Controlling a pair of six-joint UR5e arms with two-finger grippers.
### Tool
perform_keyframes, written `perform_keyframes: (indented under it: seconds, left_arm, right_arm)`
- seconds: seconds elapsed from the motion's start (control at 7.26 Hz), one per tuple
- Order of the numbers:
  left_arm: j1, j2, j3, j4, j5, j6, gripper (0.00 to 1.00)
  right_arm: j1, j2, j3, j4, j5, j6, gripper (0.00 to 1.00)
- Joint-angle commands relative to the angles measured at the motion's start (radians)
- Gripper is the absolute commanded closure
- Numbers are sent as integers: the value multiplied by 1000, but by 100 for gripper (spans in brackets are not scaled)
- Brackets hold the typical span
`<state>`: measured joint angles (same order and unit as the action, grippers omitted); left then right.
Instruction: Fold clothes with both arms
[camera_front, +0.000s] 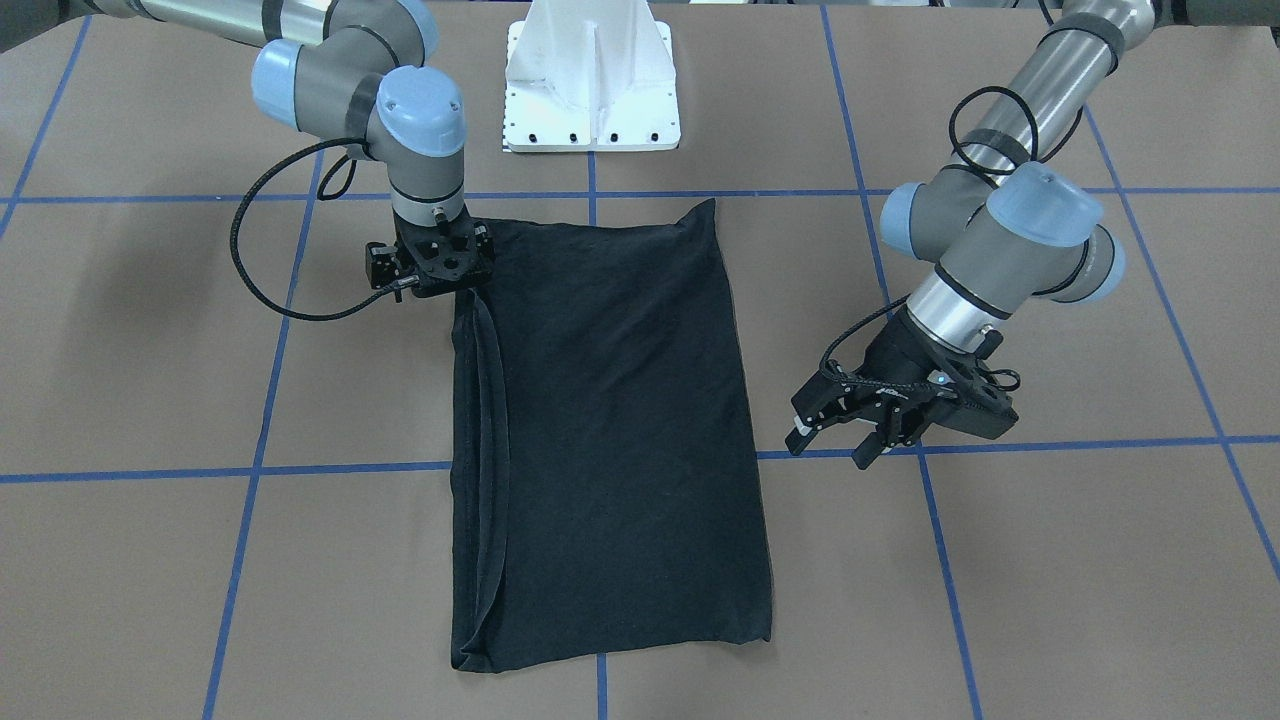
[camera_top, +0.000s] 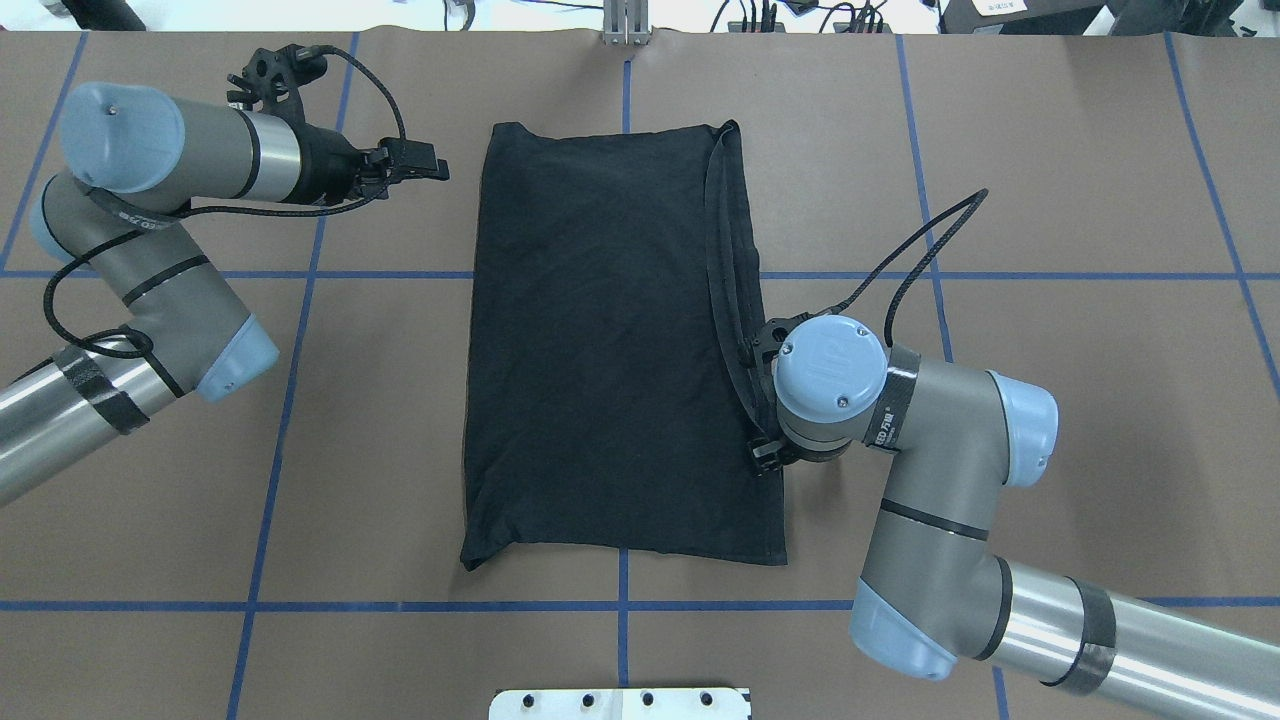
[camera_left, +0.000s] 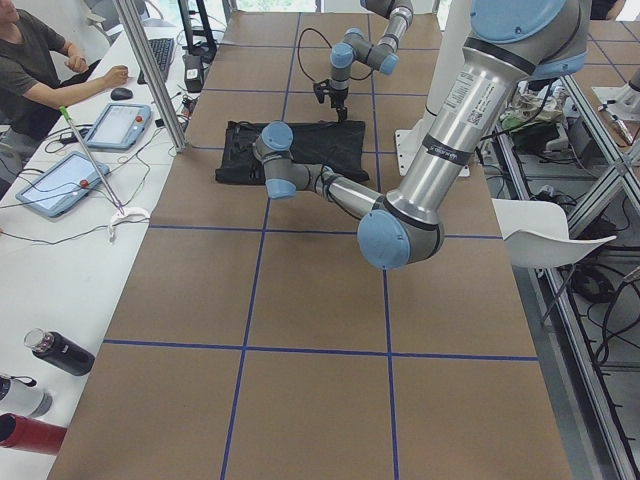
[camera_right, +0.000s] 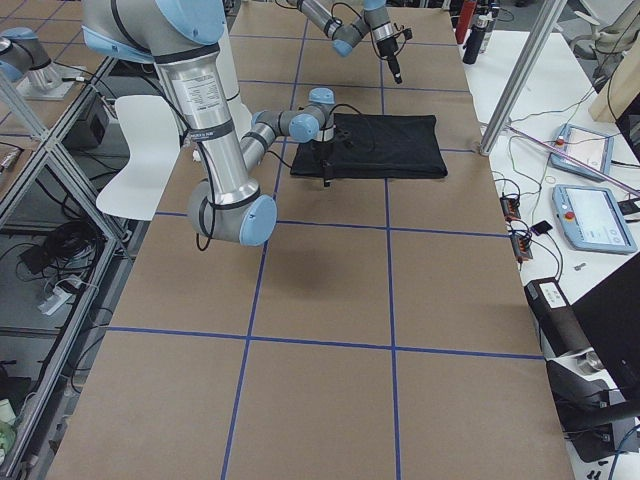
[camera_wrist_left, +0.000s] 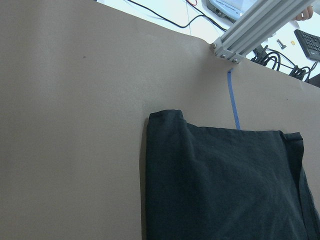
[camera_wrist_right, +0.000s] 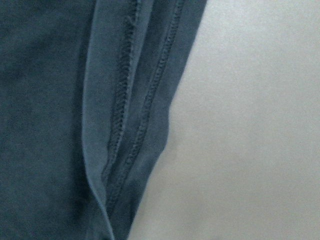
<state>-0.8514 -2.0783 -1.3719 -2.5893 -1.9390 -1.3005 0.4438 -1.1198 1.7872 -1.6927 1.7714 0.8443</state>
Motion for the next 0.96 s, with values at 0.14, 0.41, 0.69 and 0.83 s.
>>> perform_keyframes:
  seconds: [0.14,0.41,0.69,0.83]
  left_arm:
    - [0,1,-1,-2,0,1,0]
    - [0,1,1,0,0,3,0]
    - [0,1,1,0,0,3,0]
    - [0,1,1,0,0,4,0]
  right_arm:
    - [15,-34,1,1,-1,-2,1]
    - [50,-20,20,2,20,-5,1]
    - [53,47,18,4,22,-7,0]
    - [52,78,11,4,20,-7,0]
